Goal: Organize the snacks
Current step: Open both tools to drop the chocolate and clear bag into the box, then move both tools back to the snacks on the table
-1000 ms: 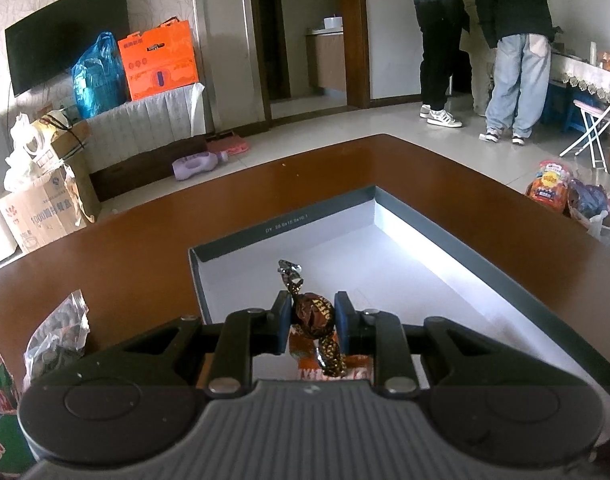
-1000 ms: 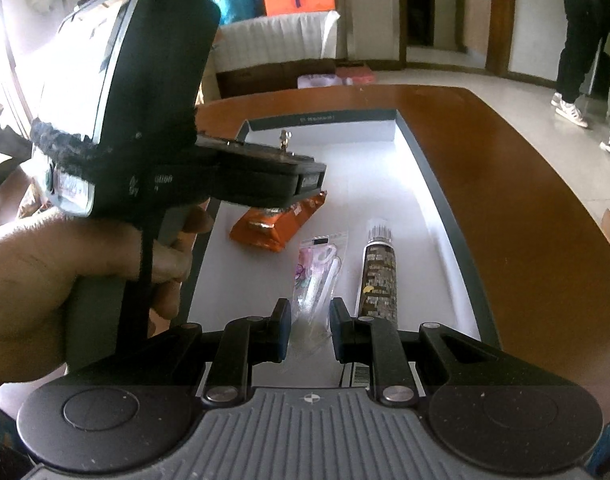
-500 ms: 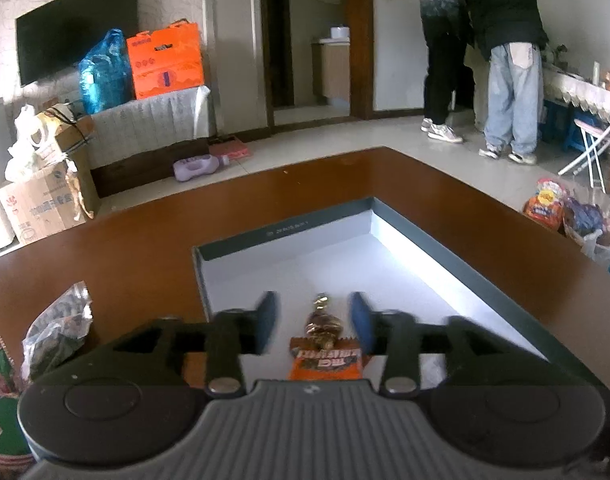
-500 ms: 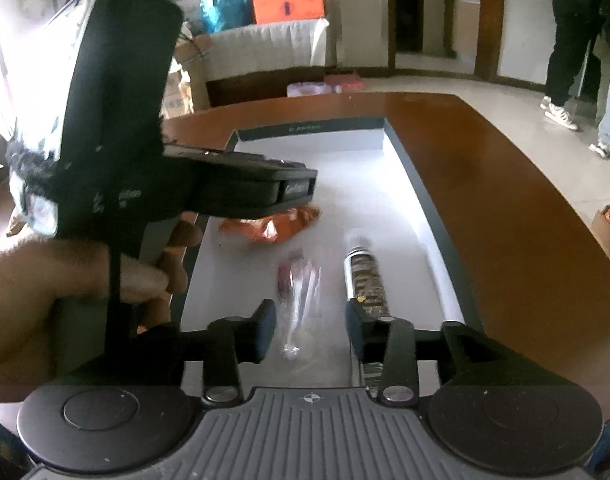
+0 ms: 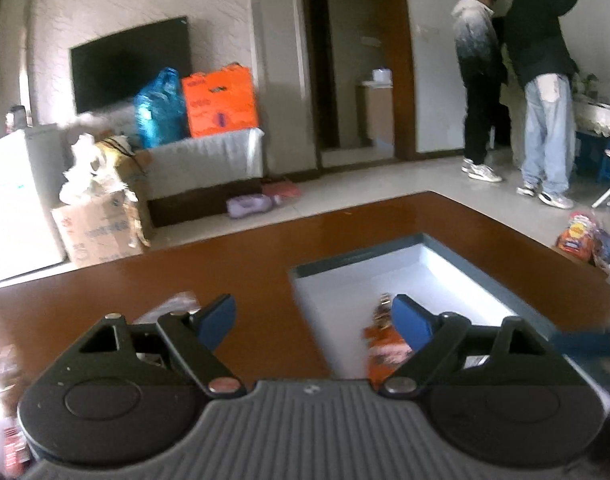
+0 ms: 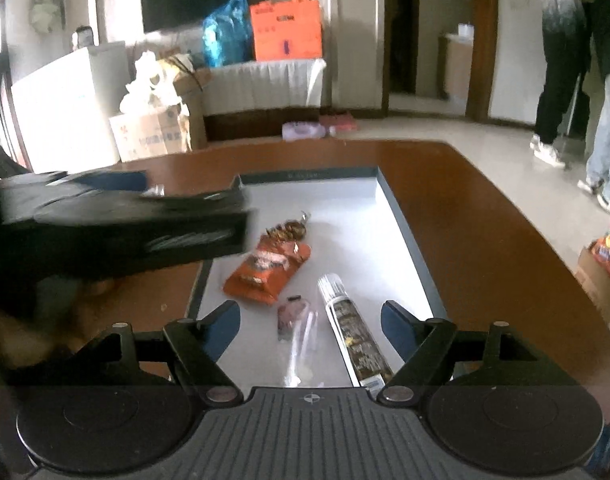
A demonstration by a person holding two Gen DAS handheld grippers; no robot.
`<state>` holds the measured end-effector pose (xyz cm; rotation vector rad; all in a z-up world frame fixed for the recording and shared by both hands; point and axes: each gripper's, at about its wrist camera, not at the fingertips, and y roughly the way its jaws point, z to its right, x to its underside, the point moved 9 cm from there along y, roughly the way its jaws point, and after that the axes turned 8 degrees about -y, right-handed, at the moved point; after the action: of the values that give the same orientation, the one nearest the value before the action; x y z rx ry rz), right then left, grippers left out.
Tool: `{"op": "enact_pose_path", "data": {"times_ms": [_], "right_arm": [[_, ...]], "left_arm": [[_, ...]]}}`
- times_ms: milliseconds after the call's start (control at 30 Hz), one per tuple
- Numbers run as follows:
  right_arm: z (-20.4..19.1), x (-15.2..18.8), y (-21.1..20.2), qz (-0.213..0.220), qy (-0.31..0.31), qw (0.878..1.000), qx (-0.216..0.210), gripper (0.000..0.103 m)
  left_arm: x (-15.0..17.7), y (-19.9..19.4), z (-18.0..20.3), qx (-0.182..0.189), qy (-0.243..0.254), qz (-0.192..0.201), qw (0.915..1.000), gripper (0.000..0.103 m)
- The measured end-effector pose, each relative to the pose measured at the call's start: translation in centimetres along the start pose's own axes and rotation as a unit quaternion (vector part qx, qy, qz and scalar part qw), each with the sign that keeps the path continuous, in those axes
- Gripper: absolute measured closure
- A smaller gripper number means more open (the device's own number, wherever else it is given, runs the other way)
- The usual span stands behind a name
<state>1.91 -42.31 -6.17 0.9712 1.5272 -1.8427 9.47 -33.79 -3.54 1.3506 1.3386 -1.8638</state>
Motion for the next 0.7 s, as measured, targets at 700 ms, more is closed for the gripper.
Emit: {"op": "enact_pose_path", "data": {"times_ms": [700], "right_arm": [[-22.0,0.1,0.7,0.009,-0.244,0.953,-0.179,0.036]], "left_arm": [[13.2,-13.7,-25.5,-0.204,-0.055,-0.066,0.9752,0.016]]}}
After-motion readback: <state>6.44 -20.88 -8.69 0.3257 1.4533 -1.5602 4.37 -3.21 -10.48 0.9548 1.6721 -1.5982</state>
